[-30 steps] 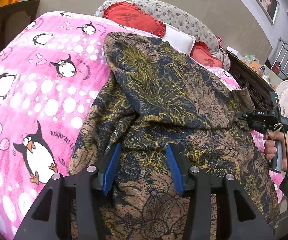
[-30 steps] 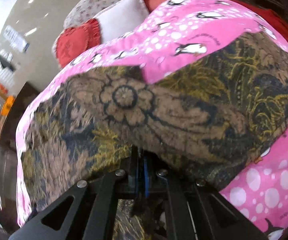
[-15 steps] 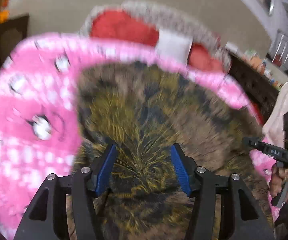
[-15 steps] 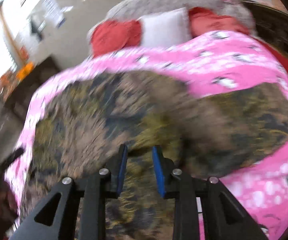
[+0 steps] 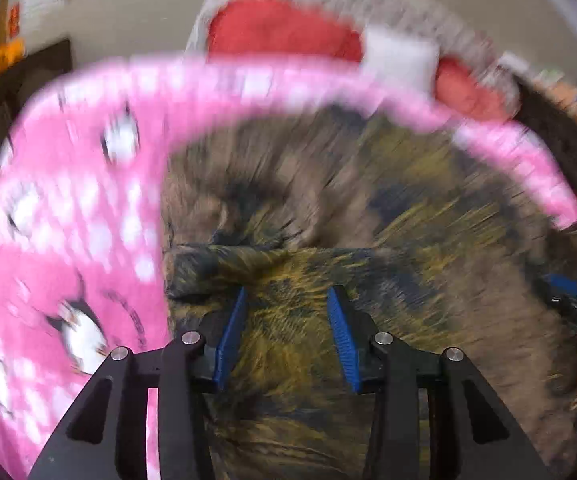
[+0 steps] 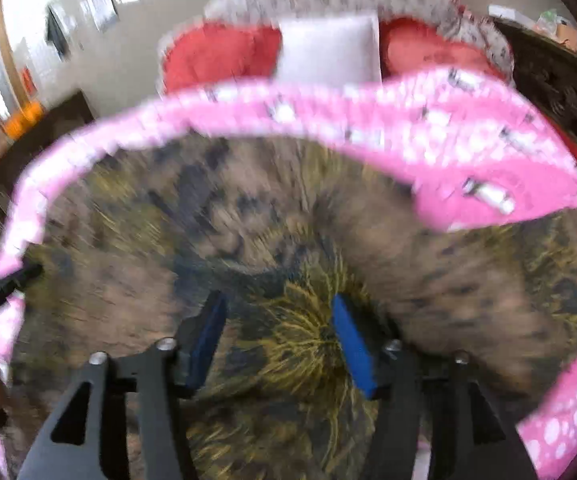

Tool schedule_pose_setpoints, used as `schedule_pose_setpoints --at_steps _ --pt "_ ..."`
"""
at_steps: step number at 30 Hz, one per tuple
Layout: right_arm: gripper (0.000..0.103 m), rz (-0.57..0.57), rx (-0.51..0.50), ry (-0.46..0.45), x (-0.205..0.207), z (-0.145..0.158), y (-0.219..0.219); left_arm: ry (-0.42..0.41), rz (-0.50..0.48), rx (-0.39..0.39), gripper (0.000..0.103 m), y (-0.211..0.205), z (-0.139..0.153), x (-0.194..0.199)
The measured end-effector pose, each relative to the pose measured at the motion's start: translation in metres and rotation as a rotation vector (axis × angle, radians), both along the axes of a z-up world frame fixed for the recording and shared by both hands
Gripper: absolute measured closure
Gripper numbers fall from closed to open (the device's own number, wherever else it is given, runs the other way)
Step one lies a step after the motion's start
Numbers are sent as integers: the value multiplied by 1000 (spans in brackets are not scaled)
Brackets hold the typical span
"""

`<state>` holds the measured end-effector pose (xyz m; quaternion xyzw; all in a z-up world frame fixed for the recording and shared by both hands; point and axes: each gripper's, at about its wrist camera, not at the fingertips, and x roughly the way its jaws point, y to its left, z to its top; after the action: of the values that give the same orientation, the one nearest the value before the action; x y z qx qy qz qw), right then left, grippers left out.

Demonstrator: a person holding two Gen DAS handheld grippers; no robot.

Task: Fold small clothes

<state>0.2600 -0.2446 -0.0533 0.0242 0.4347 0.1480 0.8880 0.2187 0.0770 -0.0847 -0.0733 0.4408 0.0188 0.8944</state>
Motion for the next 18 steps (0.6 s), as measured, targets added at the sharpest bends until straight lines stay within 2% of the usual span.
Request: schedule_pose_setpoints --at_steps 1,2,3,7,10,12,13,15,16,18 --pt "38 8 -38 -16 0 -10 4 -51 -6 6 81 0 0 -4" --pt "37 5 -38 -30 -1 -11 3 -56 -7 16 81 -1 -1 -5" --pt "33 -3 -42 -38 -2 -9 4 -57 -7 30 81 -2 0 -6" --pt "32 -6 -46 -32 -3 -7 4 -31 -12 56 81 -8 13 -12" --pt "33 -33 -57 -50 -25 11 5 -91 5 -6 81 -10 37 -41" --pt "31 9 -25 -95 -49 20 8 -105 -6 -29 80 -18 37 -56" --pt "29 32 -47 -75 -57 15 14 -88 -21 -39 80 -24 33 -63" --pt "25 77 -107 63 -57 -11 23 -68 -49 -45 80 -33 26 -74" --pt "26 78 -125 39 -62 -8 22 -75 -65 -37 80 -36 25 -81" --pt "27 85 -32 13 -74 15 4 -99 -118 4 76 -46 18 -97"
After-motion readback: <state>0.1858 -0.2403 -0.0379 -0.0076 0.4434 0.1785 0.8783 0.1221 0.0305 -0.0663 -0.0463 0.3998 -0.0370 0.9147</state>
